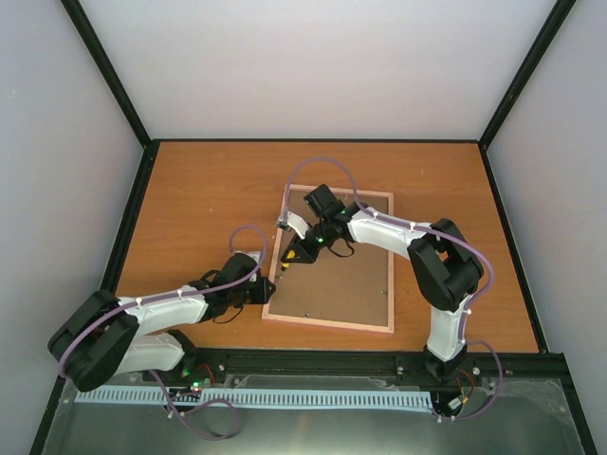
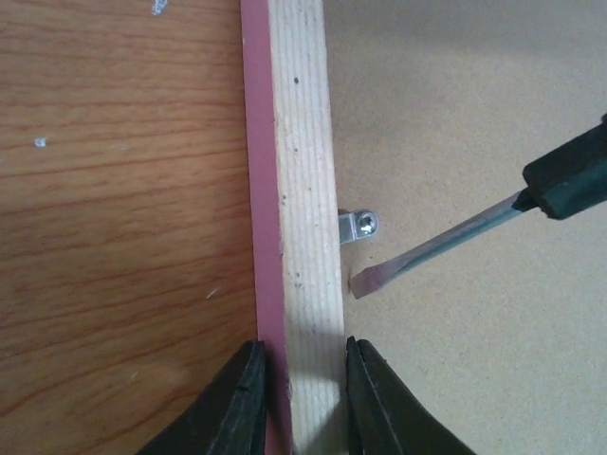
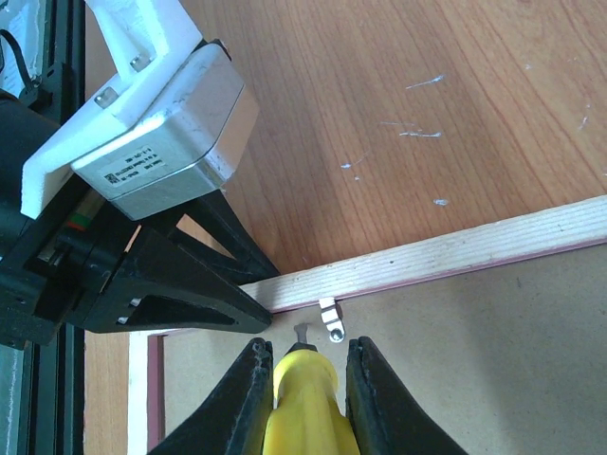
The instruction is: Take the photo out of the frame
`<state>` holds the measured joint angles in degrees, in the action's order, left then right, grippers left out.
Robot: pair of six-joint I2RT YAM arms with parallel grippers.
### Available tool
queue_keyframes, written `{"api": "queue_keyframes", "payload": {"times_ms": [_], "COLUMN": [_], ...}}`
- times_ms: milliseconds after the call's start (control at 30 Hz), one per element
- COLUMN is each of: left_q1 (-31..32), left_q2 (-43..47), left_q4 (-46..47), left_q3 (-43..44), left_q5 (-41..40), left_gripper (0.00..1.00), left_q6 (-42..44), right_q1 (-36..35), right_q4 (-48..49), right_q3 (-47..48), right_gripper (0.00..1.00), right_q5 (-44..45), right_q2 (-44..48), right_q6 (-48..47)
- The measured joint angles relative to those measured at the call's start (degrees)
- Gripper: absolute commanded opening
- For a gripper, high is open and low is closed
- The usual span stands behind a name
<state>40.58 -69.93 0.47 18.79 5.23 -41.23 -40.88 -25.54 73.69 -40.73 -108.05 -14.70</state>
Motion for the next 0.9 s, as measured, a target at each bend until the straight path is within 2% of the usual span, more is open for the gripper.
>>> {"api": "queue_keyframes", "payload": {"times_ms": [267,633,900], "left_q1": [0.00,0.00,0.00], "left_q2": [0.00,0.00,-0.13], "left_q4": [0.02,0.09,1.01], "left_q3": [0.00,-0.02,-0.26], "left_q5": [-0.11,-0.24,-0.74], "left_gripper": [0.12,0.10,0.10], "left_q6": [-0.22,-0.31,-0.46], "right_q1": [-0.15,-0.59,0.42], "right_q4": [0.28,2.01,6.10], "right_q3": [0.11,0.09,-2.58], "right_gripper": [0.03,0.03,0.03], "right_q5": [1.27,3.50,15.23], "right_q2": [0.00,0.22,5.90], "right_q6": [1.36,4.24,7.17]}}
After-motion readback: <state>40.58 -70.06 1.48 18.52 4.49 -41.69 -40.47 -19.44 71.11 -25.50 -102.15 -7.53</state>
